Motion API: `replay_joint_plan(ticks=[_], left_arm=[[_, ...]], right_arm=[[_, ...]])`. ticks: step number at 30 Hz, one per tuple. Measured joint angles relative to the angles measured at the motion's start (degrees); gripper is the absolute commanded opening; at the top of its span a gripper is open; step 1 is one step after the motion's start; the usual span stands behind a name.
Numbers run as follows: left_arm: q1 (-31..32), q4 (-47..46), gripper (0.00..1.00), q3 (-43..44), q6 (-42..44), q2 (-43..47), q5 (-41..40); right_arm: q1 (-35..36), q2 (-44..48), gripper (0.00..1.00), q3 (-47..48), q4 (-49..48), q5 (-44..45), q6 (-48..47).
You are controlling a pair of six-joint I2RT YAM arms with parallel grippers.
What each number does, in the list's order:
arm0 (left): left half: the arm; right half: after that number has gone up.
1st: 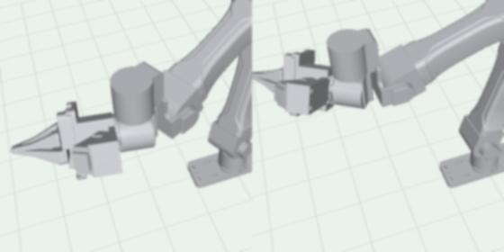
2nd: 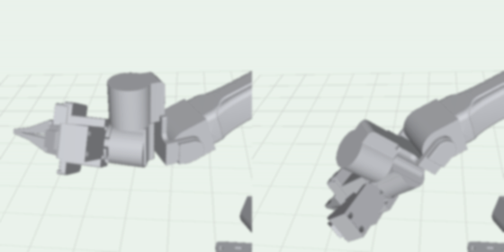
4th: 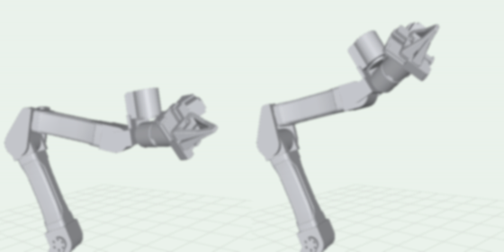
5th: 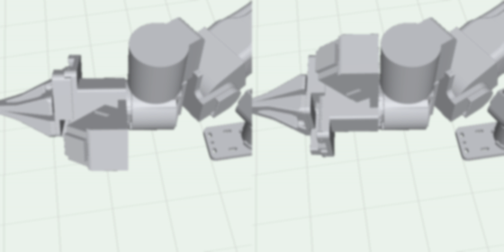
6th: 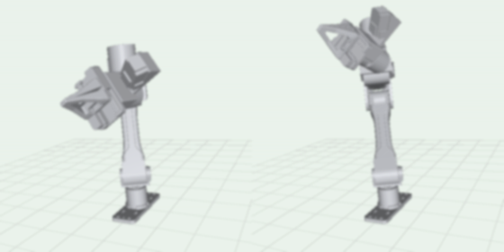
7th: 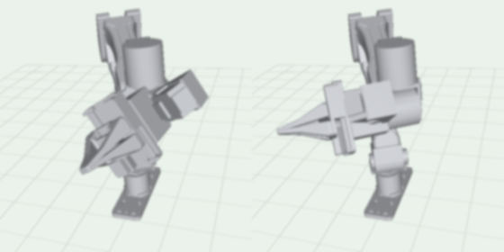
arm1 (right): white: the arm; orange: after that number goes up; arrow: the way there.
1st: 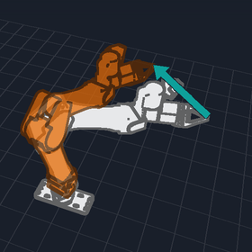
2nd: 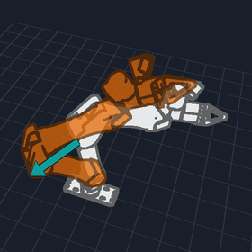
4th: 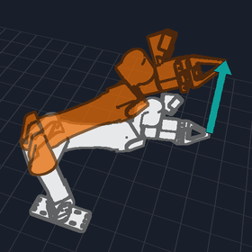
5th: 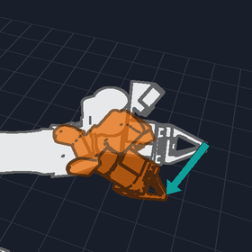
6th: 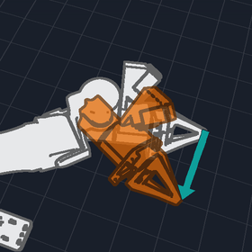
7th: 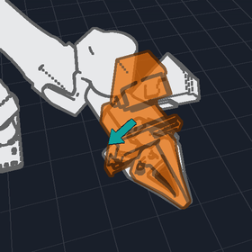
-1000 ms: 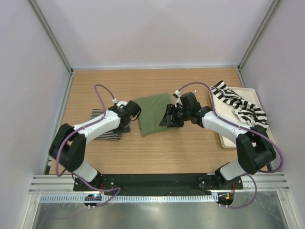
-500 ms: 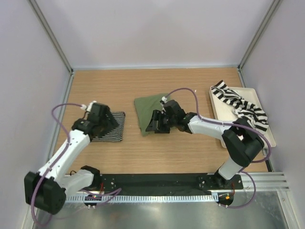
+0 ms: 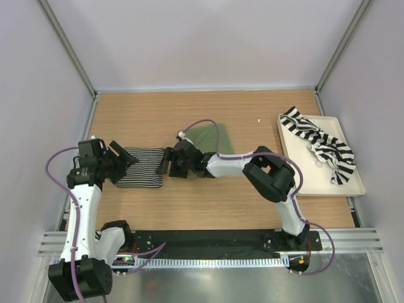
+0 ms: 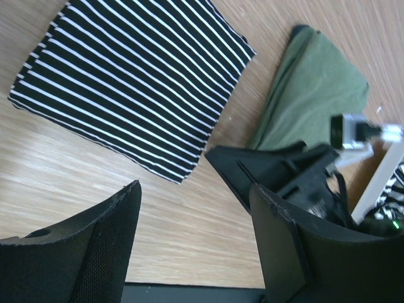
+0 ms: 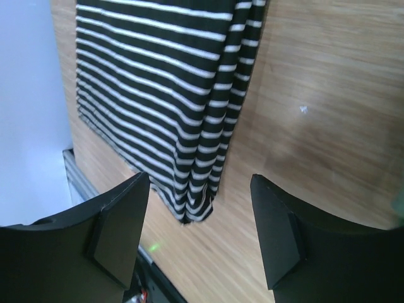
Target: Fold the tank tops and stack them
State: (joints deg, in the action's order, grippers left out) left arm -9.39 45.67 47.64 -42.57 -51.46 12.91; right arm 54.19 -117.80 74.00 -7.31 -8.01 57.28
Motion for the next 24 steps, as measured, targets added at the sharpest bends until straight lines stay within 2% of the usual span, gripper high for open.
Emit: replay_joint_plan(ticks=[3, 8, 9, 10, 12, 13, 14, 15, 18, 24], left_arm=[[-0.02, 0.92, 0.7, 0.44, 1.2, 1.62, 1.99], [-0.07, 2.4, 0.71, 2.05, 3.21, 1.97, 2.8], [-0.09, 2.67, 0.71, 2.36, 3.78, 1.95, 2.8], [-0.09, 2.84, 0.7, 2.64, 4.13, 1.9, 2.78], [-0.11, 2.93, 0.7, 2.86, 4.61, 1.73, 2.8], [-0.13, 2.99, 0.7, 2.89, 4.9, 1.64, 2.78], [-0.13, 3.08, 0.69, 2.89, 5.25, 1.49, 2.78], [-0.13, 3.1, 0.69, 2.89, 5.49, 1.38, 2.78], [-0.15, 3.1, 0.69, 2.89, 6.01, 1.33, 2.78], [0.0, 2.97, 0.7, 2.34, 6.88, 0.74, 3.15]], right_arm=[[0.87, -3.39, 0.71, 2.93, 0.11, 2.43, 1.27], [1.73, -6.69, 0.58, 7.67, 0.52, 6.01, 2.69], [1.84, -7.28, 0.53, 8.26, 0.57, 6.56, 2.89], [1.92, -7.76, 0.4, 8.52, 0.59, 6.88, 3.06], [2.08, -8.5, 0.29, 8.79, 0.66, 7.45, 3.54], [2.12, -8.66, 0.17, 8.79, 0.87, 7.69, 3.78], [2.19, -8.76, 0.11, 8.46, 1.09, 7.98, 4.11], [2.23, -8.76, 0.11, 8.39, 1.14, 7.96, 4.11], [2.32, -6.8, 0.03, 4.5, -0.37, 8.5, 4.0], [1.62, 3.15, 0.01, -7.76, 1.16, 7.02, 1.33]])
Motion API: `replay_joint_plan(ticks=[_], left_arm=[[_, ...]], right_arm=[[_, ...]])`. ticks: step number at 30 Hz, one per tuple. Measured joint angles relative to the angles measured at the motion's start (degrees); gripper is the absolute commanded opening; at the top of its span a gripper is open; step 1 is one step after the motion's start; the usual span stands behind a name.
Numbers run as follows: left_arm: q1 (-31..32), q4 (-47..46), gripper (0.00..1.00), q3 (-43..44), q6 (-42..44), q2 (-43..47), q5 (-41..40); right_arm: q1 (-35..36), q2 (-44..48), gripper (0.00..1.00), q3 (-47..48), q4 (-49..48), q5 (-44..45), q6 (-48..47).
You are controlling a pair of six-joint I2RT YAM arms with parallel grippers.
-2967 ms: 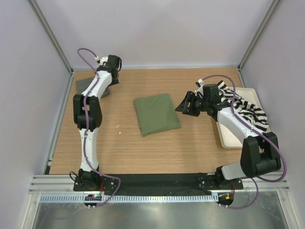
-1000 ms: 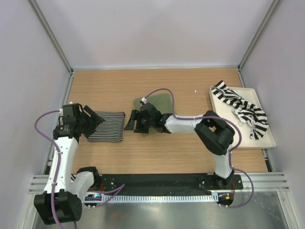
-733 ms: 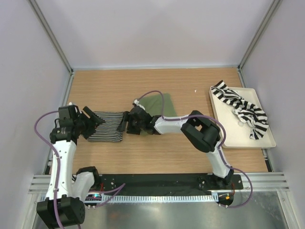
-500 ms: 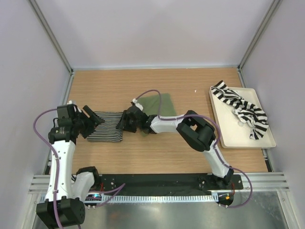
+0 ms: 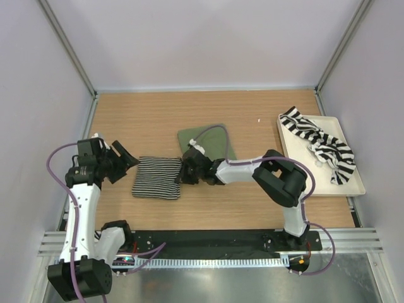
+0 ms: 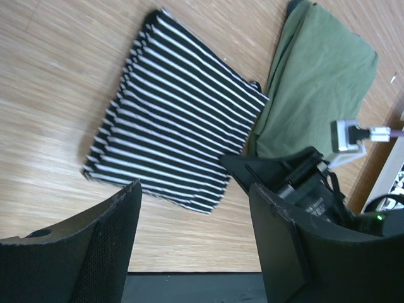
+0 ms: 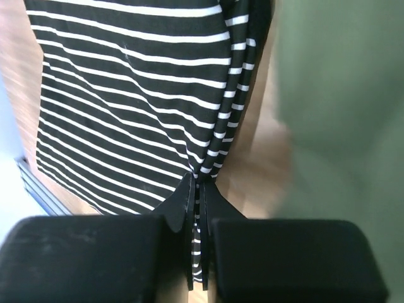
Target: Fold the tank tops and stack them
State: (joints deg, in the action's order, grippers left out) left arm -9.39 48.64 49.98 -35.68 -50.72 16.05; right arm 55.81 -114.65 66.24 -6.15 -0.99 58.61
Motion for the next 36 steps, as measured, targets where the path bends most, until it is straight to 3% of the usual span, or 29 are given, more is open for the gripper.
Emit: replay_joint_plan(ticks=[3, 5, 6, 9, 16, 20, 26, 32, 36], left_arm=[[1.07, -0.24, 0.7, -0.74, -0.26, -0.83, -0.07], [2.97, -1.05, 0.7, -1.68, -0.98, -1.95, -0.22], [4.2, -1.77, 0.7, -2.49, -1.66, -2.45, -0.37], [7.61, -3.96, 0.7, -5.73, -4.07, -3.04, -1.31], [11.63, -8.26, 0.66, -15.98, -10.95, -2.29, -5.18], [11.67, -9.64, 0.68, -17.86, -13.75, -1.38, -8.87], [11.67, -13.51, 0.7, -20.63, -16.65, -2.12, -12.7], [11.67, -18.45, 0.55, -26.01, -18.71, -4.42, -13.31], [11.67, -22.91, 0.37, -27.45, -19.87, -5.03, -13.35]], right_arm=[[-0.55, 4.26, 0.03, -3.52, 3.19, -1.6, -2.84], [-0.81, 6.1, 0.11, -4.26, 5.75, -2.62, -5.03], [-0.98, 6.86, 0.29, -4.44, 7.04, -3.1, -6.29], [-1.81, 8.5, 0.52, -4.76, 10.47, -4.7, -9.7], [-2.73, 10.16, 0.64, -6.19, 13.07, -6.88, -12.83], [-2.73, 10.12, 0.64, -6.21, 12.48, -7.96, -12.98], [-2.73, 8.5, 0.55, -6.19, 9.33, -10.01, -12.04], [-2.73, 7.1, 0.51, -5.66, 7.02, -10.32, -10.88], [-2.73, 6.47, 0.45, -5.38, 6.36, -10.27, -10.21]])
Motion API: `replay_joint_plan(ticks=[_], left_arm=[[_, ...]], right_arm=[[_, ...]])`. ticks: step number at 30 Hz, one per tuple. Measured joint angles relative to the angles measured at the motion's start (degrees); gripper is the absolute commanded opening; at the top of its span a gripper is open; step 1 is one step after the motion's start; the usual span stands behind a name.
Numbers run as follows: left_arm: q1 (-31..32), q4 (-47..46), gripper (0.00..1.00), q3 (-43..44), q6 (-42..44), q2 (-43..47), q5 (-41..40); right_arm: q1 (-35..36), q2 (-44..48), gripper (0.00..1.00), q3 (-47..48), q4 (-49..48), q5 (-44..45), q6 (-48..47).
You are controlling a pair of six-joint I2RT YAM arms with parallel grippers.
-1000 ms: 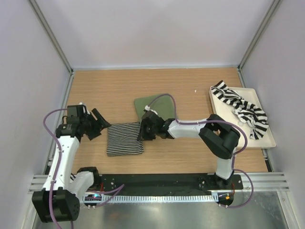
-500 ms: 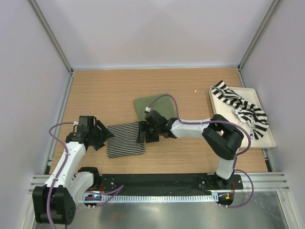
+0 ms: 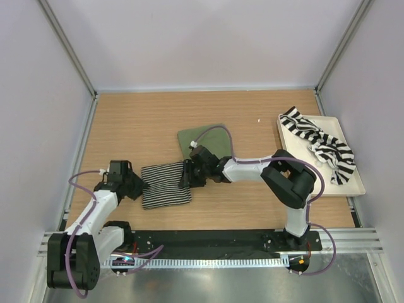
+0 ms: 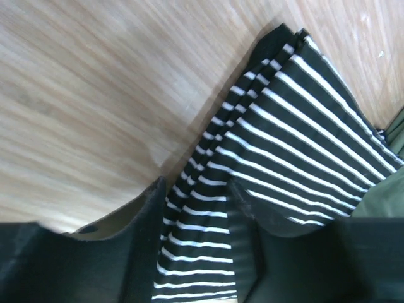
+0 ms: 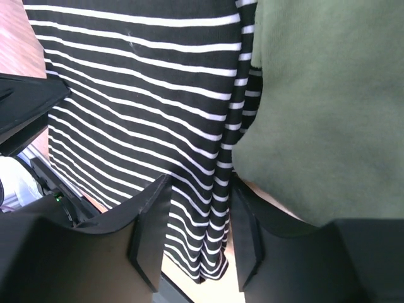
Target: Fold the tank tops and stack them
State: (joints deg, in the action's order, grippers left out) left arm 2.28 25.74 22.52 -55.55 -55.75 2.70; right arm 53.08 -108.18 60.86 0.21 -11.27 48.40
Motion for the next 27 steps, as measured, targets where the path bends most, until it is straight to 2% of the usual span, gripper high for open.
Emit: replay_joint_plan(ticks=[4, 7, 8, 9, 14, 21, 27], left_arm=[[0.0, -3.26, 0.24, -0.7, -0.9, -1.73, 0.37], [0.0, -5.07, 0.14, -0.85, -1.11, -3.1, 0.63], [0.0, -5.84, 0.05, -0.98, -1.18, -3.43, 0.87], [0.0, -6.69, 0.0, -1.22, -1.29, -3.67, 1.03], [0.0, -11.26, 0.0, -1.84, -1.18, -5.44, 2.51], [-0.02, -9.73, 0.0, -0.66, 0.11, -4.02, 2.29], [0.0, -2.84, 0.0, 8.37, 2.01, 1.46, -0.13]], right_arm=[[0.0, -0.98, 0.42, 0.79, -0.35, -0.07, 0.26], [0.0, -1.95, 0.32, 1.73, -0.46, 0.11, 0.33], [0.0, -2.45, 0.23, 2.16, -0.46, 0.11, 0.37], [0.0, -2.97, 0.2, 2.71, -0.37, 0.17, 0.2], [0.09, -6.27, 0.01, 7.15, 0.96, 0.15, -0.28], [0.42, -7.26, 0.02, 13.73, 8.28, 3.85, -4.63], [-0.26, -7.19, 0.01, 20.46, 12.96, 5.81, -7.78]])
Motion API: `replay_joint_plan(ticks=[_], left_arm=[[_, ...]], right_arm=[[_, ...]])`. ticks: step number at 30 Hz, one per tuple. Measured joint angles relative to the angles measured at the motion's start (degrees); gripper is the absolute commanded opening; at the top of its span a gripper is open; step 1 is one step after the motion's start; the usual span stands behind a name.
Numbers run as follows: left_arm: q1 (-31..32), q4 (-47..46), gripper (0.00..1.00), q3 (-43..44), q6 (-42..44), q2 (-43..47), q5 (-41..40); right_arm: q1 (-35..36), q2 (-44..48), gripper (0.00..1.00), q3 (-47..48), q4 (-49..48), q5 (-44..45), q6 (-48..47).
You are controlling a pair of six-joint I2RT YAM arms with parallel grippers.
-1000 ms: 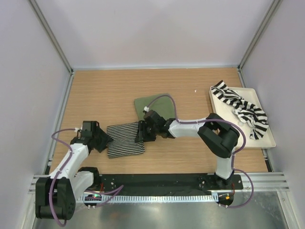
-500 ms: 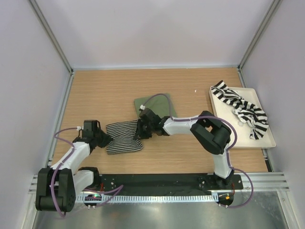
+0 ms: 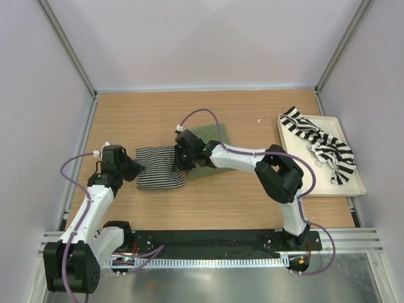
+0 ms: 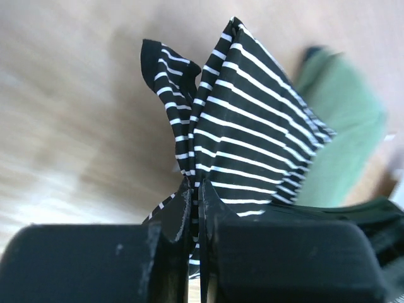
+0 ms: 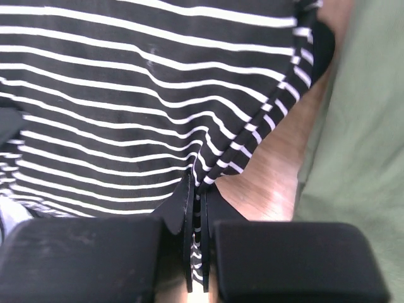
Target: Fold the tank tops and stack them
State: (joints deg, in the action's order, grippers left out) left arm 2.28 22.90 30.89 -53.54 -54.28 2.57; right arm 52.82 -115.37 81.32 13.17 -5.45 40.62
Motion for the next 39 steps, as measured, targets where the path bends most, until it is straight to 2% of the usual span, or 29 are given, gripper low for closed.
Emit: replay_joint_plan(ticks=[5, 15, 22, 31, 39], left_arm=[[0.0, 1.64, 0.0, 6.62, 0.94, -0.09, 0.07], [0.35, 1.4, 0.0, 11.98, 0.85, -7.13, 0.5], [5.66, -1.18, 0.0, 18.99, 0.04, -14.71, 0.5], [16.2, -4.55, 0.0, 25.66, -1.7, -24.9, -0.96], [22.95, -6.93, 0.0, 30.77, -3.21, -34.69, -2.29]], right_arm=[[-1.22, 0.13, 0.01, 4.22, 2.1, 0.13, -1.25], [-6.23, 0.37, 0.01, 13.09, 8.09, -0.26, -3.87], [-10.32, 1.57, 0.01, 13.18, 11.06, -0.72, -5.68], [-16.76, 11.45, 0.01, 4.96, 12.5, -1.27, -7.08], [-23.74, 17.27, 0.01, -3.8, 12.33, -4.59, -7.98]])
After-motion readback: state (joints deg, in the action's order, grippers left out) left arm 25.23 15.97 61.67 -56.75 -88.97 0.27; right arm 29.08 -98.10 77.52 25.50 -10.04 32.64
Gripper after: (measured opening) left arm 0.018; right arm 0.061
